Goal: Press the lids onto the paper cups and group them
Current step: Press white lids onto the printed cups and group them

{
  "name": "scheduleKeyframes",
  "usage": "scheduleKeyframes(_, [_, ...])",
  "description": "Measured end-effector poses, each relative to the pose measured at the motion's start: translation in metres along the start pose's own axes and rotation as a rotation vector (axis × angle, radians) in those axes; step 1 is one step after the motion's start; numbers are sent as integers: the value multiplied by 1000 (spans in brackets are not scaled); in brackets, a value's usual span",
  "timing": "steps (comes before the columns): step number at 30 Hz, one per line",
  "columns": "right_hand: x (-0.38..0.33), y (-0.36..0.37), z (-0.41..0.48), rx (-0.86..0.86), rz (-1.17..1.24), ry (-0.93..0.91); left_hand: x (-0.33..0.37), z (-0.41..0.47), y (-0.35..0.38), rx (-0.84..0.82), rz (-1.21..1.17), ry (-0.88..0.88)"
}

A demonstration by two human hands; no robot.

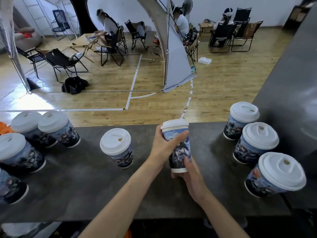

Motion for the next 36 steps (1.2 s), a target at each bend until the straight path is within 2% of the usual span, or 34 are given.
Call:
scheduleKeyframes(3, [0, 0, -1, -25, 23, 34, -1, 3, 1, -94, -28, -47])
scheduleKeyframes(9, [-1, 0, 0, -21, 77, 39, 0, 3, -1, 36, -4, 11])
scheduleKeyframes(13, [2, -7, -1, -11, 99, 62, 2, 0, 7, -50, 26, -5])
scheduleKeyframes(20, [0, 2, -3, -83, 45, 30, 9, -2, -2, 59, 64, 61])
scheduleKeyframes(26, [1, 3, -3, -83, 122, 86, 1, 5, -4, -1, 50, -18])
scheduleKeyframes(32, [-2, 4, -4, -77, 109, 46, 10, -9, -5, 17, 15, 102])
scheduleKeyframes(36, [-8, -1, -2, -23, 76, -19, 18, -23, -8, 15, 6, 298])
Point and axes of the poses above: each hand's wrist, its own z-axis towards the middle knuckle, its own y-axis out of the palm, x = y × z, the point moved 8 cm from there along z, towards the middle knuckle, and after that the axes turned 13 degrees about z, right-handed, at the moved point
